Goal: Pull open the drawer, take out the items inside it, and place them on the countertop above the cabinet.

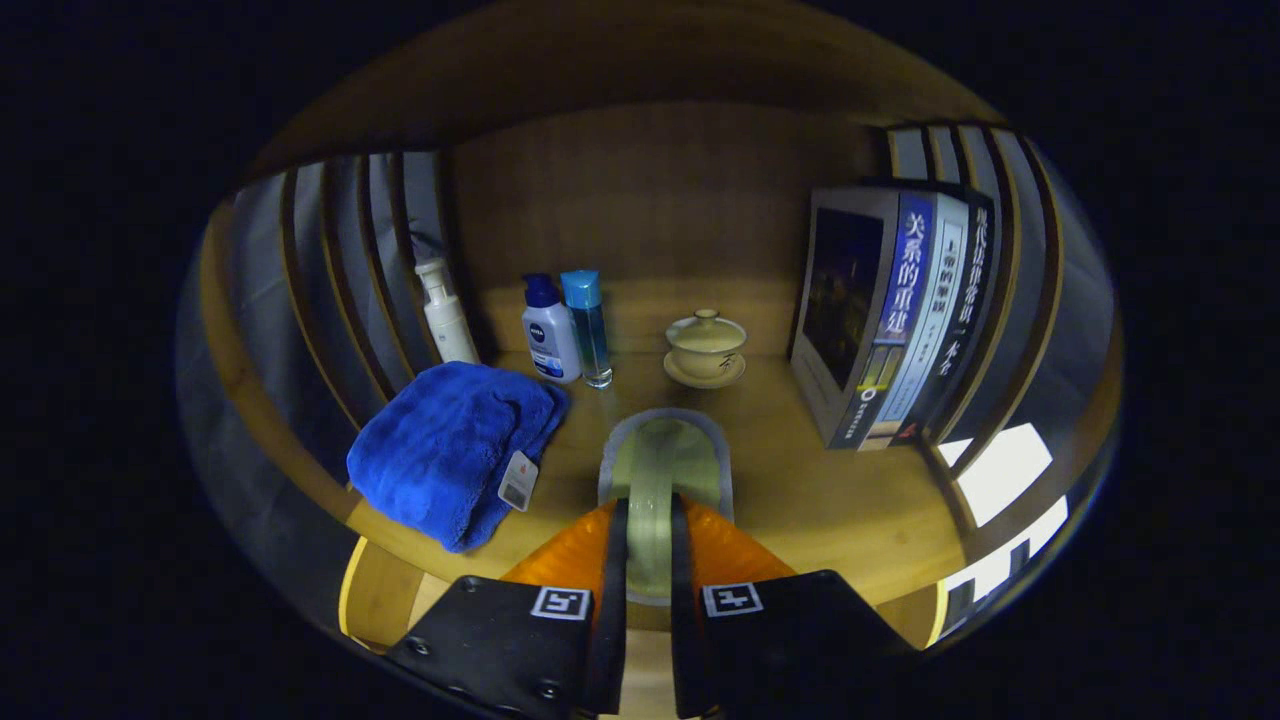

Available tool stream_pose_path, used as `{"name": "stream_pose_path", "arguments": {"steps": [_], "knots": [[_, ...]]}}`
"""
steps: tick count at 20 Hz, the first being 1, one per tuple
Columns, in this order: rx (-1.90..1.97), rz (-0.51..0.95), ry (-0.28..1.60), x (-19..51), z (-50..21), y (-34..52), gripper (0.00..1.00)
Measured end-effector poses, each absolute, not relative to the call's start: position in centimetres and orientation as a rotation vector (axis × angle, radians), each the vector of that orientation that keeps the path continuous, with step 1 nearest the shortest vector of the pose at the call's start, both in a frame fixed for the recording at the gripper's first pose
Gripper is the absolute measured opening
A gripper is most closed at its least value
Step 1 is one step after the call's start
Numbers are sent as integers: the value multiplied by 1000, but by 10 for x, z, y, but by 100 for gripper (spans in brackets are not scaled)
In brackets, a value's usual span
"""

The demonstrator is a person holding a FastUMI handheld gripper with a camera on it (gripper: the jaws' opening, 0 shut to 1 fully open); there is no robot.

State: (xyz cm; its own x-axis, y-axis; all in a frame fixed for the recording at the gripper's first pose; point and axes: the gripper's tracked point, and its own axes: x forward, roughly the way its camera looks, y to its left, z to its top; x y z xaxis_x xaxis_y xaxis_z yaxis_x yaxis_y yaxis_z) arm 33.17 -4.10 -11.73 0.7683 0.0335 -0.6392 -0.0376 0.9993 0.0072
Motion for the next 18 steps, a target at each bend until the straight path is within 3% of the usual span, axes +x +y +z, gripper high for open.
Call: {"name": "stream_pose_path", "arguments": {"steps": [4, 6, 8, 17, 18], "knots": [[7, 24, 684, 339, -123, -45, 30], [6, 34, 677, 338, -123, -42, 36], [4, 41, 652, 340, -118, -41, 33], [24, 11, 616, 331, -108, -46, 98], [30, 5, 609, 328, -105, -47, 99]]}}
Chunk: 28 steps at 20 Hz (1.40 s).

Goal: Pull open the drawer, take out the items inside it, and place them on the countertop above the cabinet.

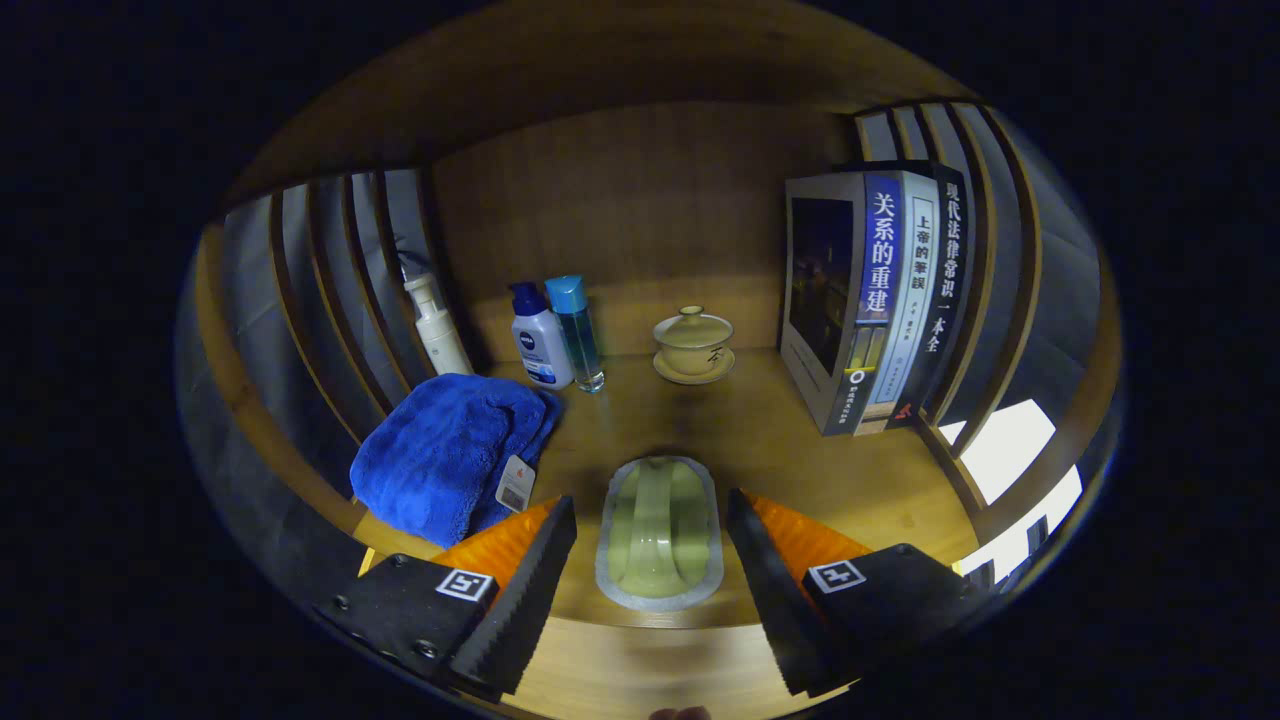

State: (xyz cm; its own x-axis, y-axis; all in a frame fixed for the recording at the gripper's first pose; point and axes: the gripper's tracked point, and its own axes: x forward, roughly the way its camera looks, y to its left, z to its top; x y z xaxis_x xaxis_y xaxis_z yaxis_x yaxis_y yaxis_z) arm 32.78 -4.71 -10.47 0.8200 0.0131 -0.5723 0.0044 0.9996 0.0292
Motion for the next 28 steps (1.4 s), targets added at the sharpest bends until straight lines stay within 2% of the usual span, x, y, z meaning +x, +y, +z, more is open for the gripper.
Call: {"name": "stream_pose_path", "arguments": {"steps": [5, 13, 20, 24, 28], "knots": [[48, 36, 462, 293, -55, -46, 99], [-47, 77, 205, 182, 21, -45, 98], [13, 67, 118, 97, -2, -43, 98], [-43, 32, 87, 75, -35, -42, 98], [-36, 58, 101, 47, -63, -24, 98]]}}
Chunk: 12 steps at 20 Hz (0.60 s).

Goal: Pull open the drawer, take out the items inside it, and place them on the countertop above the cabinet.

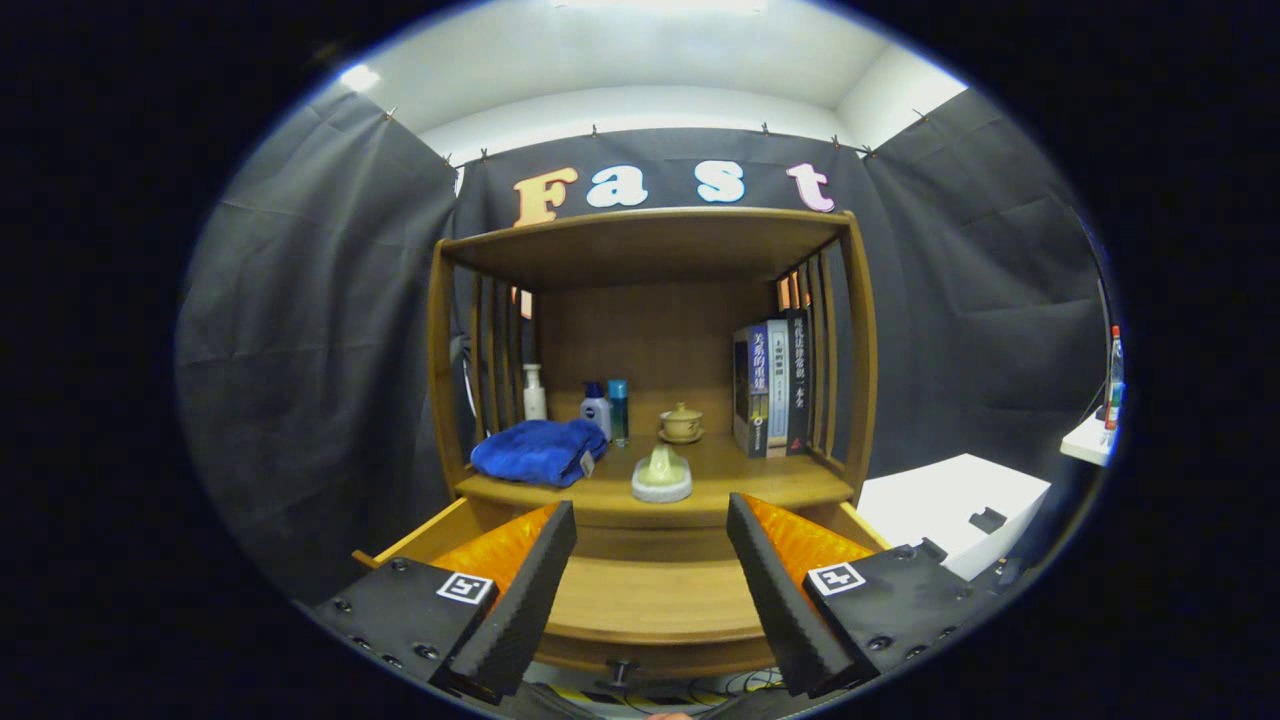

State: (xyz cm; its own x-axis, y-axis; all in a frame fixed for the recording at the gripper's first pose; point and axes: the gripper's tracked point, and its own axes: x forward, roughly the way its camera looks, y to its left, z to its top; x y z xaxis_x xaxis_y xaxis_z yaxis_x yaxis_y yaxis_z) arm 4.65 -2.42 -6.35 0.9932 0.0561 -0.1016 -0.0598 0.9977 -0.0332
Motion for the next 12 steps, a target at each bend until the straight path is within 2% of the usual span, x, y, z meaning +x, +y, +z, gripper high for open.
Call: {"name": "stream_pose_path", "arguments": {"steps": [12], "knots": [[-24, 80, 142, 17, -142, 6, 98]]}}
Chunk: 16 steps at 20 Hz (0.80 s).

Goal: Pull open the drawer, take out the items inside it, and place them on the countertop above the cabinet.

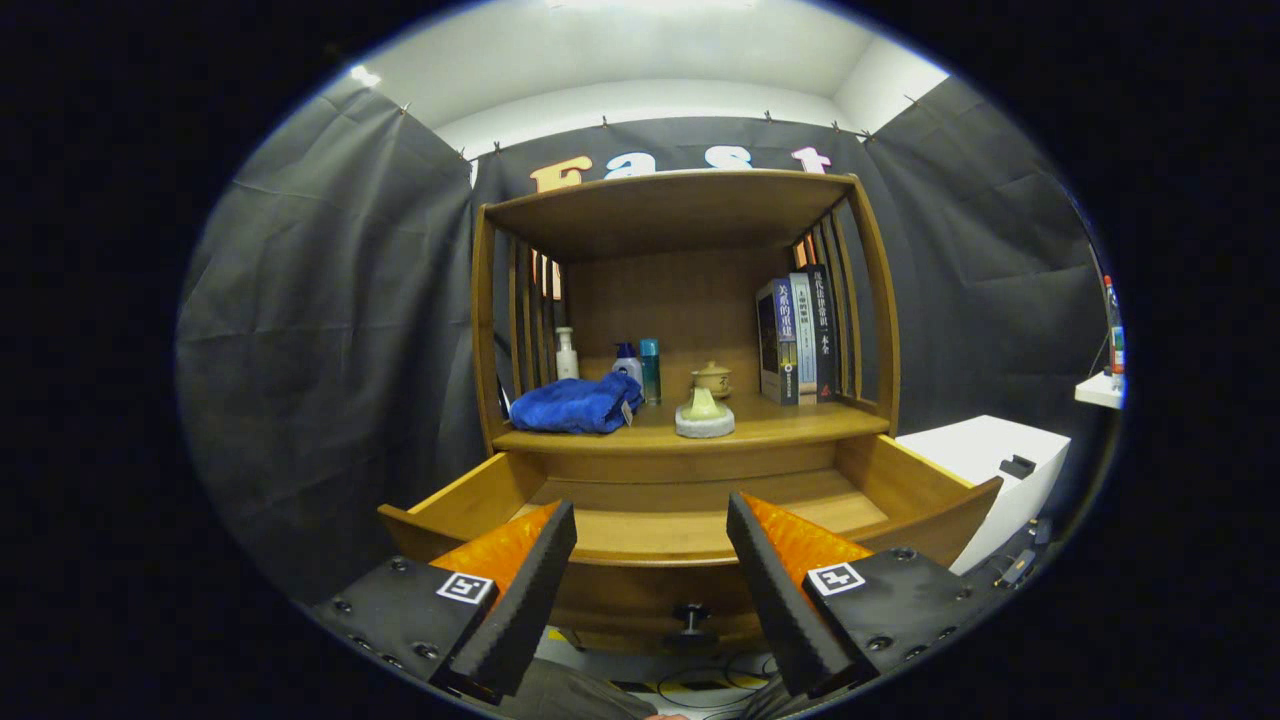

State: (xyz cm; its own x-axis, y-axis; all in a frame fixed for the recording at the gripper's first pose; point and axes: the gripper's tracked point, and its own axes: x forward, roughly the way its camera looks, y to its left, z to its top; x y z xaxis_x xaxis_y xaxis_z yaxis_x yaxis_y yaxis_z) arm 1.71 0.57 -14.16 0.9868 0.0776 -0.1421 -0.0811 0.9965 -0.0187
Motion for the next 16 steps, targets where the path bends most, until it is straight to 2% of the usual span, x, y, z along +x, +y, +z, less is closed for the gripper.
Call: {"name": "stream_pose_path", "arguments": {"steps": [7, 16], "knots": [[-56, 15, 206, 19, -195, -10, 98], [-32, -51, 256, 29, -229, -24, 98]]}}
